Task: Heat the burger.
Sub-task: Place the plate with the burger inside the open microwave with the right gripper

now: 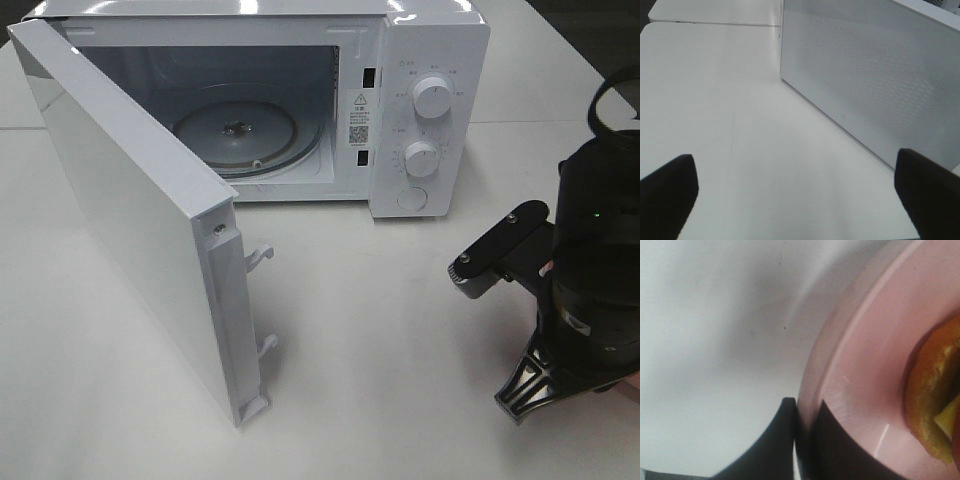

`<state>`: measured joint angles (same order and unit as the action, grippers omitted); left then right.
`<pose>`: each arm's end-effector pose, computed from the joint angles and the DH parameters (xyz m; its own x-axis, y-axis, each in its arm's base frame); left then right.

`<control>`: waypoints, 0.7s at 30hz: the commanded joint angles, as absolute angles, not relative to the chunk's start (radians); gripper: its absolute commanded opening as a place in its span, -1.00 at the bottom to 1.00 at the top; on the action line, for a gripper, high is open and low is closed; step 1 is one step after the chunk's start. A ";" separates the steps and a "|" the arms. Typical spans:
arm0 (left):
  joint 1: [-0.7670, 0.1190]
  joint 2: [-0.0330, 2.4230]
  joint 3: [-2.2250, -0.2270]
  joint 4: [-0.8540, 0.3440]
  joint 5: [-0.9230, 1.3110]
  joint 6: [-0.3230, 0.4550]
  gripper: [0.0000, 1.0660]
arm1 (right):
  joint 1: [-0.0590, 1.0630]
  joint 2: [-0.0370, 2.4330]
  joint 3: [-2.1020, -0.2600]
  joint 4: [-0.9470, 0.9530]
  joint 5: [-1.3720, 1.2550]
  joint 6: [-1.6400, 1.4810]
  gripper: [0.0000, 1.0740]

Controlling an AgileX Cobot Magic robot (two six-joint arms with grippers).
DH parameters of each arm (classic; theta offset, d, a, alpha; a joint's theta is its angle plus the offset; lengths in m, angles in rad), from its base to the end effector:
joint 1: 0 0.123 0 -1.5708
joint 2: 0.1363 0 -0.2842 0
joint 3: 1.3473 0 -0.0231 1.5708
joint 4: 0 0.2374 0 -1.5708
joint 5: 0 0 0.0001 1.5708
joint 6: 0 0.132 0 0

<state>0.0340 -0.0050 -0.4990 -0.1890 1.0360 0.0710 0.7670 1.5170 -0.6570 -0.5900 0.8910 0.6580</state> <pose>0.0212 -0.0206 0.2565 -0.4257 -0.0403 -0.9040 0.1017 0.9905 -0.0921 0.1903 0.1041 0.1380 -0.8566 -0.5042 -0.1099 -0.4202 0.8051 -0.4185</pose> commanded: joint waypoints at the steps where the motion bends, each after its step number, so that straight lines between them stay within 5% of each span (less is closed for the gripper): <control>1: 0.033 -0.022 -0.497 -0.189 1.029 0.071 0.88 | 0.795 1.478 -0.655 -0.638 0.951 0.666 -1.00; 21: 0.033 -0.022 -0.497 -0.188 1.029 0.071 0.88 | 0.998 1.424 -0.624 -0.641 0.982 0.609 -1.00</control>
